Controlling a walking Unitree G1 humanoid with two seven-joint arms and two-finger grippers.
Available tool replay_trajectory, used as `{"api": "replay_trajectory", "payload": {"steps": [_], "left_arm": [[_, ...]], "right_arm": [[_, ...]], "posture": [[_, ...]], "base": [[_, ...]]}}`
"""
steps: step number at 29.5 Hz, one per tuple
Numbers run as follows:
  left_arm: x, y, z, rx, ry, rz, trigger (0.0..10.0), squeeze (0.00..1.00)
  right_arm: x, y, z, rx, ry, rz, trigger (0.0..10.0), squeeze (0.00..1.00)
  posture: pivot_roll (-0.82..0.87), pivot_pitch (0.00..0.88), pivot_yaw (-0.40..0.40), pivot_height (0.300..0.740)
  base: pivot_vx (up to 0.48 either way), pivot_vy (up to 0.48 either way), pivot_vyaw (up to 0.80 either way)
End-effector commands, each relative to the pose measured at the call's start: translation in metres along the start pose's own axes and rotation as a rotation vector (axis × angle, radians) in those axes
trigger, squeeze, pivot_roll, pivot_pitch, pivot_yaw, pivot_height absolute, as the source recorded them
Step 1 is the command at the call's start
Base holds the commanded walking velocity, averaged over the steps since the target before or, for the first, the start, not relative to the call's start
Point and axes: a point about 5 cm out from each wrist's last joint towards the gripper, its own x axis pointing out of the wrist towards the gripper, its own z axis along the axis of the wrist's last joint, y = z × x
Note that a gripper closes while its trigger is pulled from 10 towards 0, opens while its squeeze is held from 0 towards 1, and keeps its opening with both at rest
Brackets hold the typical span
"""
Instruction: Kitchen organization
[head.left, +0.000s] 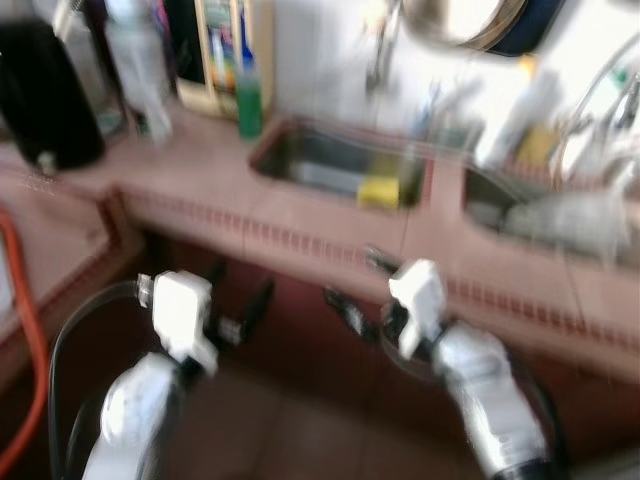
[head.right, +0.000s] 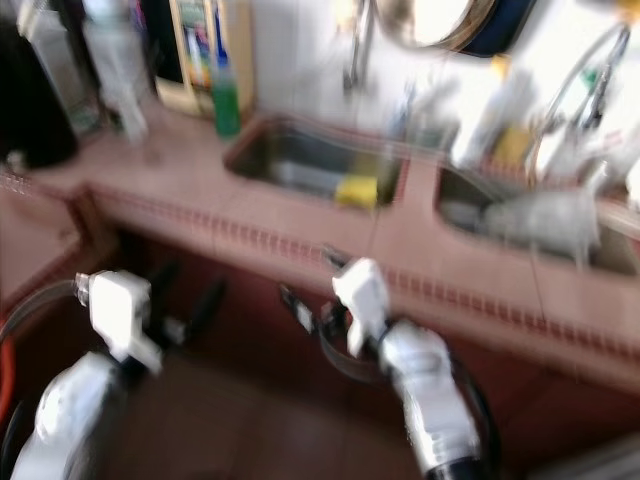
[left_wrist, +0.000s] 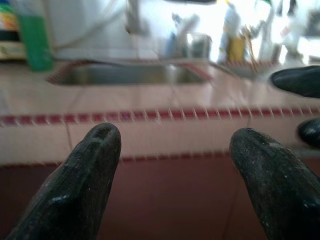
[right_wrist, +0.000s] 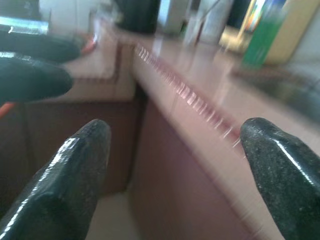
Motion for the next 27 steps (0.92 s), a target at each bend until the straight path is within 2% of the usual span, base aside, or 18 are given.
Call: {"api": "replay_trajectory", "payload": {"steps": [1, 2, 3, 4, 5, 6, 27], "left_arm": [[0.004, -0.001, -0.024, -0.013, 0.081, -0.013, 10.0, 0.00], [0.004, -0.001, -0.024, -0.013, 0.081, -0.013, 10.0, 0.00], [0.006, -0.003, -0.041, -0.042, 0.140, -0.008, 10.0, 0.00], [0.006, -0.004, -0.054, -0.034, 0.188, -0.002, 10.0, 0.00], [0.006, -0.004, -0.054, -0.034, 0.188, -0.002, 10.0, 0.00], [0.005, -0.006, -0.067, -0.045, 0.238, 0.003, 10.0, 0.00], [0.005, -0.006, -0.067, -0.045, 0.238, 0.003, 10.0, 0.00]], "right_arm": [[0.000, 0.007, -0.025, 0.024, 0.091, 0.031, 10.0, 0.00], [0.000, 0.007, -0.025, 0.024, 0.091, 0.031, 10.0, 0.00], [-0.001, 0.011, -0.040, 0.042, 0.149, 0.030, 10.0, 0.00], [-0.002, 0.015, -0.051, 0.057, 0.193, 0.028, 10.0, 0.00], [-0.002, 0.015, -0.051, 0.057, 0.193, 0.028, 10.0, 0.00], [-0.005, 0.017, -0.061, 0.078, 0.238, 0.012, 10.0, 0.00], [-0.005, 0.017, -0.061, 0.078, 0.238, 0.012, 10.0, 0.00]], "posture": [[0.06, 0.045, -0.065, 0.740], [0.06, 0.045, -0.065, 0.740], [0.06, 0.049, -0.062, 0.740], [0.06, 0.053, -0.064, 0.740], [0.06, 0.053, -0.064, 0.740], [0.06, 0.056, -0.065, 0.740], [0.06, 0.056, -0.065, 0.740]], "base": [[0.000, 0.000, 0.00], [0.000, 0.000, 0.00], [0.000, 0.000, 0.00], [0.000, 0.000, 0.00], [0.000, 0.000, 0.00], [0.000, 0.000, 0.00], [0.000, 0.000, 0.00]]}}
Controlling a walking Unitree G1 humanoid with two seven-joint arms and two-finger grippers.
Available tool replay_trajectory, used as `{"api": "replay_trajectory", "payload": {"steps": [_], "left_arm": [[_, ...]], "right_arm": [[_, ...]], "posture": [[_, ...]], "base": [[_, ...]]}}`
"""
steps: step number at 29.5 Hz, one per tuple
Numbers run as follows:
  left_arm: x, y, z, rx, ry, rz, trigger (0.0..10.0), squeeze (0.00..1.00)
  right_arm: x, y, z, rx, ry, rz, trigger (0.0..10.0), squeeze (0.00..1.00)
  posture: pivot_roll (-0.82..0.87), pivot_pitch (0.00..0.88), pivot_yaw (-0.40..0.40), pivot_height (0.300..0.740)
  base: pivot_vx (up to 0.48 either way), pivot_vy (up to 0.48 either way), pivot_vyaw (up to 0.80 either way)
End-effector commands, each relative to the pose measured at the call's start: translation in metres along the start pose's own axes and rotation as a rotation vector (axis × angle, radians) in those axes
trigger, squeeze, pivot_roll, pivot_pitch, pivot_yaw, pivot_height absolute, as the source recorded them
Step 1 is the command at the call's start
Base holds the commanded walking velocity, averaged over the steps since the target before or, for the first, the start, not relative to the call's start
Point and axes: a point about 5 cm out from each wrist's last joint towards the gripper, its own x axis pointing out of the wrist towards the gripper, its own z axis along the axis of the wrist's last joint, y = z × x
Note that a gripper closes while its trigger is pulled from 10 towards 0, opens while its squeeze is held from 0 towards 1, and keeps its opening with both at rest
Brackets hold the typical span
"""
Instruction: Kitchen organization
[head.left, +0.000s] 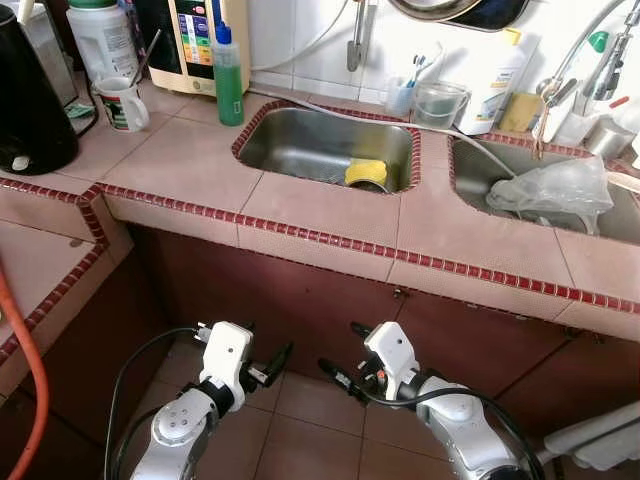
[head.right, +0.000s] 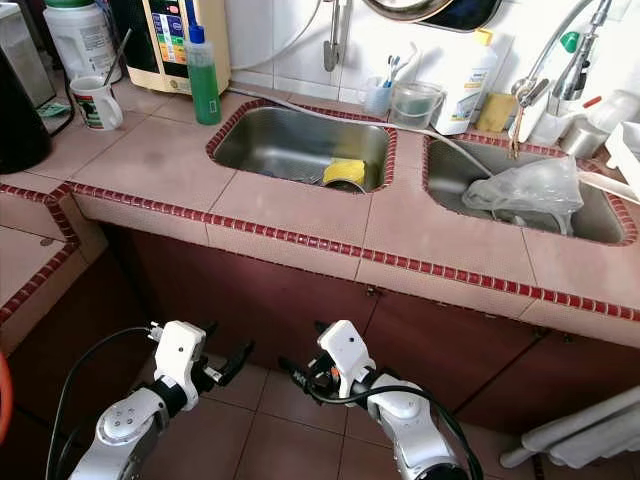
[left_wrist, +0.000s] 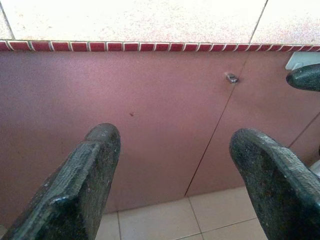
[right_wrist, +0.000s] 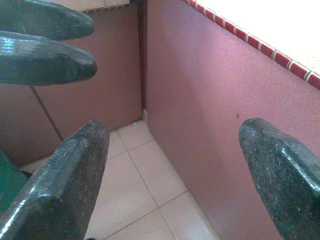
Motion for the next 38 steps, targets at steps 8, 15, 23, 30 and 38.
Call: {"api": "replay_trajectory", "payload": {"steps": [8, 15, 23, 30, 38], "left_arm": [[0.000, -0.002, 0.000, 0.009, 0.000, -0.009, 10.0, 0.00], [-0.036, -0.020, -0.110, -0.072, 0.548, 0.131, 10.0, 0.00], [-0.033, -0.016, -0.107, -0.062, 0.541, 0.136, 10.0, 0.00], [-0.040, -0.017, -0.115, -0.048, 0.588, 0.152, 10.0, 0.00], [-0.045, -0.021, -0.121, -0.045, 0.615, 0.155, 10.0, 0.00]], "right_arm": [[0.000, -0.003, 0.002, -0.015, -0.003, -0.003, 10.0, 0.00], [-0.050, 0.022, -0.108, 0.210, 0.552, -0.296, 10.0, 0.00], [-0.050, 0.024, -0.110, 0.211, 0.568, -0.290, 10.0, 0.00], [-0.054, 0.026, -0.115, 0.212, 0.615, -0.336, 10.0, 0.00], [-0.069, 0.035, -0.130, 0.285, 0.683, -0.405, 10.0, 0.00]], "posture": [[0.06, 0.056, -0.065, 0.740], [0.06, 0.008, -0.062, 0.740], [0.07, 0.007, -0.061, 0.740], [0.05, 0.001, -0.054, 0.740], [0.05, 0.000, -0.055, 0.740]], "base": [[0.000, 0.000, 0.00], [0.000, 0.000, 0.00], [0.000, 0.000, 0.00], [0.000, 0.000, 0.00], [0.000, 0.000, 0.00]]}}
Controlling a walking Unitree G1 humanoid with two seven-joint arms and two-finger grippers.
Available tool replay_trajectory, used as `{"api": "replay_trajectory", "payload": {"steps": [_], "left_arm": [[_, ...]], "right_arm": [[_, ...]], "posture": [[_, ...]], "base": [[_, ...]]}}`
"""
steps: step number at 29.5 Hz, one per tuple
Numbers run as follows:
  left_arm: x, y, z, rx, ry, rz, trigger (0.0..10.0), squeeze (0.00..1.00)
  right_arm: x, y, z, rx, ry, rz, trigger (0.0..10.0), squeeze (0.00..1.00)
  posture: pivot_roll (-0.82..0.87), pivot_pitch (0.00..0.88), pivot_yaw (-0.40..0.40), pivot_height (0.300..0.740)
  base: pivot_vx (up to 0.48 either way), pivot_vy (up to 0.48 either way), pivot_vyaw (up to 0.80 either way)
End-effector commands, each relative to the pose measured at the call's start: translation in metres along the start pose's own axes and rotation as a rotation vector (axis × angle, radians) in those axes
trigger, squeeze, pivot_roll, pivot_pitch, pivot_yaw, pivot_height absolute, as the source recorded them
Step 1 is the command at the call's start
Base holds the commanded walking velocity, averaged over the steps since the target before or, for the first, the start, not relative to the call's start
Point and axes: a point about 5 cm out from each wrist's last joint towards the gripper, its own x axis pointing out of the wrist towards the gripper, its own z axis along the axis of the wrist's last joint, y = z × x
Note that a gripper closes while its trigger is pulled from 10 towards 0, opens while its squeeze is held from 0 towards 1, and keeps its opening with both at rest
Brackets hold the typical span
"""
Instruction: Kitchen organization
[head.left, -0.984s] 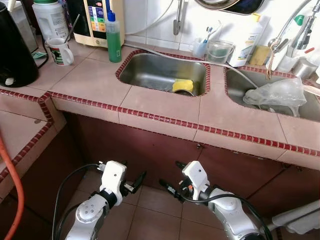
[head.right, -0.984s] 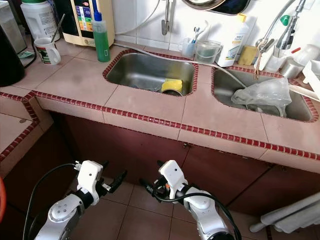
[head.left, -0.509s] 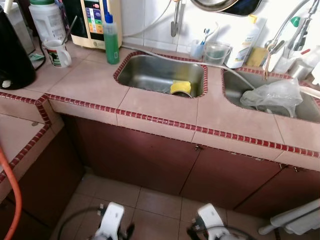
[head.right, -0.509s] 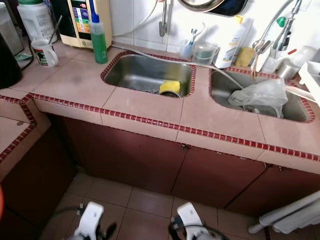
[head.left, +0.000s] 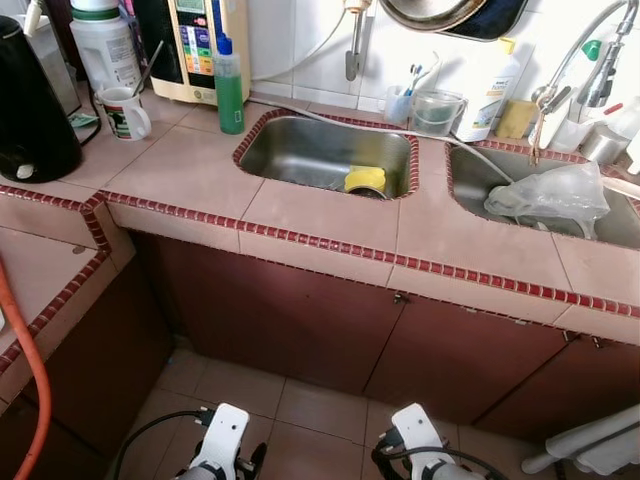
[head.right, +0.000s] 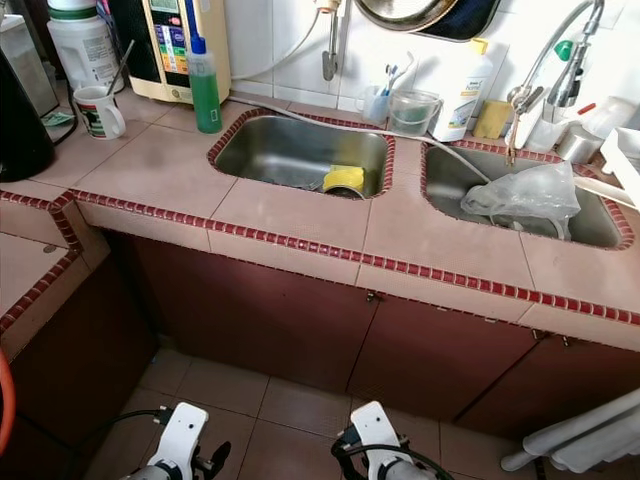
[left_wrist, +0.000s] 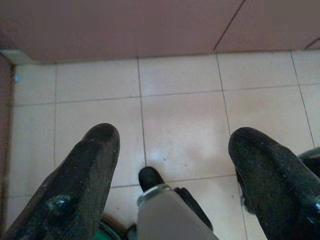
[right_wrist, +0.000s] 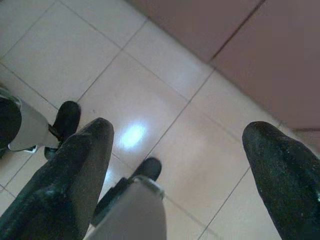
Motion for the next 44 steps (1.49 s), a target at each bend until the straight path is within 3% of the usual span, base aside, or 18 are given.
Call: {"api": "replay_trajectory", "payload": {"steps": [1, 7, 25, 44], "left_arm": [[0.000, -0.001, -0.001, 0.011, 0.006, 0.001, 10.0, 0.00], [0.002, -0.003, 0.001, -0.003, 0.012, 0.007, 10.0, 0.00], [0.008, -0.012, 0.011, 0.048, 0.013, -0.037, 10.0, 0.00], [0.003, -0.015, -0.005, 0.068, 0.063, -0.041, 10.0, 0.00]], "right_arm": [[-0.002, -0.003, -0.007, 0.038, 0.027, -0.030, 10.0, 0.00], [-0.003, -0.002, -0.012, 0.071, 0.041, -0.048, 10.0, 0.00], [0.000, 0.006, -0.009, 0.057, 0.047, -0.038, 10.0, 0.00], [0.000, 0.007, -0.011, 0.049, 0.073, -0.041, 10.0, 0.00]], "posture": [[0.05, 0.000, -0.055, 0.740], [0.03, 0.000, -0.045, 0.740], [-0.01, 0.000, -0.026, 0.740], [0.00, 0.000, -0.016, 0.740]], "base": [[0.000, 0.000, 0.00], [0.000, -0.054, 0.00], [0.000, -0.480, 0.00], [0.000, -0.468, 0.00]]}}
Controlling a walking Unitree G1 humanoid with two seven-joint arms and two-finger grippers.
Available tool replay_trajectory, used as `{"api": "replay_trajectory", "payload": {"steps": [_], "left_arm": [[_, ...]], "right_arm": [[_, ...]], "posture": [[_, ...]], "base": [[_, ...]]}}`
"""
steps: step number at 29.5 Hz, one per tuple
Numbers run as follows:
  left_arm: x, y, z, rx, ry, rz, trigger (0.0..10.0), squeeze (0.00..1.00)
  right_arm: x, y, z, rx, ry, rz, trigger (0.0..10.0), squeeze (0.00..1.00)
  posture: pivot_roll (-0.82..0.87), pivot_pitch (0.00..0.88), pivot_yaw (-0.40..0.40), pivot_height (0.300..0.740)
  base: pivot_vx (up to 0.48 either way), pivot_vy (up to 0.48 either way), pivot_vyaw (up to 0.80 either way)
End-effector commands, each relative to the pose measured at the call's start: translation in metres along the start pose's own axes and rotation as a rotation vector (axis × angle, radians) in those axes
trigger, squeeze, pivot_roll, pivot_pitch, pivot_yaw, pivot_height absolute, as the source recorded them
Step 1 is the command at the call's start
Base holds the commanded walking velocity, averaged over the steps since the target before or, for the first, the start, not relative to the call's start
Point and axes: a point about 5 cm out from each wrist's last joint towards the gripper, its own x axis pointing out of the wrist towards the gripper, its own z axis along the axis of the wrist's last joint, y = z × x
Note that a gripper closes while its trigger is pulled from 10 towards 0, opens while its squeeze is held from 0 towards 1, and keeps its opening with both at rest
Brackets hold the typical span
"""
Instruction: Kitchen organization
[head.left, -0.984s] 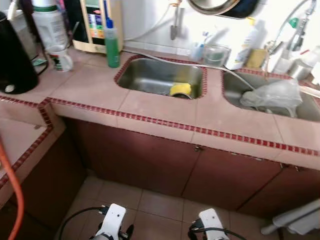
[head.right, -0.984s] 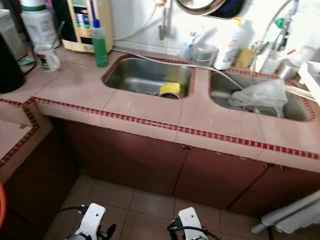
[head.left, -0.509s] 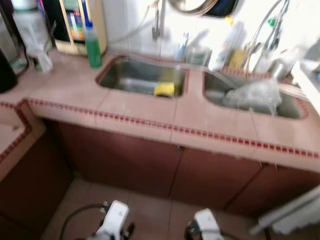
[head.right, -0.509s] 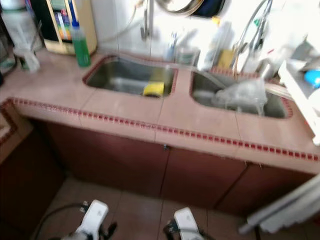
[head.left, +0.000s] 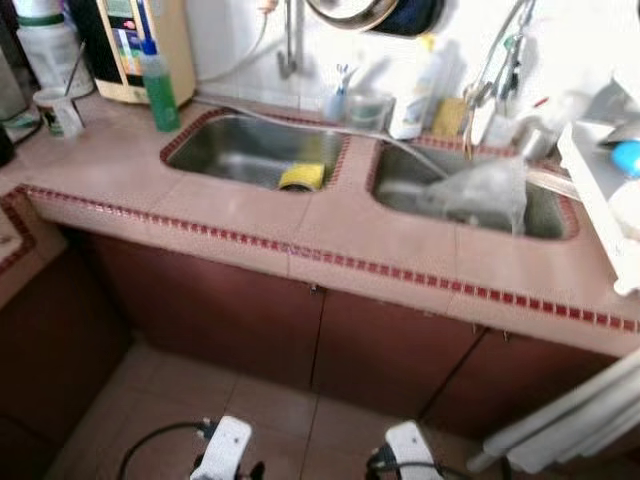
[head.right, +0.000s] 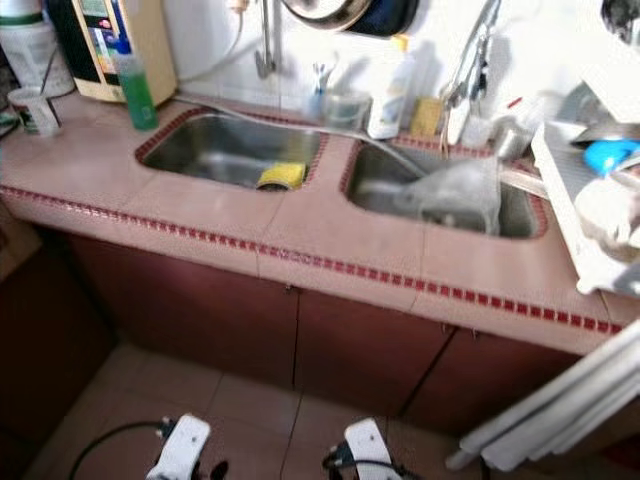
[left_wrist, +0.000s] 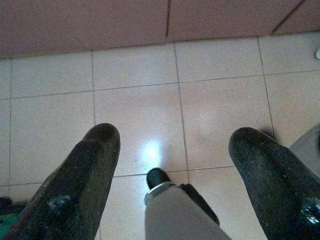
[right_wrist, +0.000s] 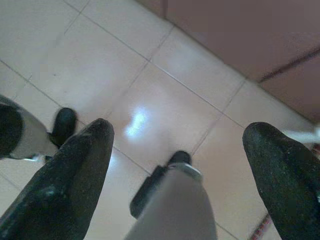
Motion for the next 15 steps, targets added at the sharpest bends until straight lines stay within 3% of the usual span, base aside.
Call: {"api": "replay_trajectory", "payload": {"steps": [1, 3, 15], "left_arm": [[0.0027, -0.0097, 0.0030, 0.018, 0.002, -0.026, 10.0, 0.00], [0.0027, -0.0092, 0.0015, -0.019, 0.015, -0.016, 10.0, 0.00], [0.0031, -0.0119, -0.0004, -0.018, 0.035, -0.007, 10.0, 0.00]], "right_arm": [[-0.0026, -0.0107, -0.0052, -0.002, 0.020, -0.034, 10.0, 0.00], [-0.0027, -0.0109, -0.0053, -0.002, 0.020, -0.034, 10.0, 0.00], [-0.0030, -0.0099, -0.0074, -0.027, 0.032, -0.024, 10.0, 0.00]], "posture": [[0.00, 0.000, -0.016, 0.740], [0.00, 0.000, -0.017, 0.740], [0.01, 0.000, -0.028, 0.740]], "base": [[0.000, 0.000, 0.00], [0.000, 0.000, 0.00], [0.000, 0.000, 0.00]]}}
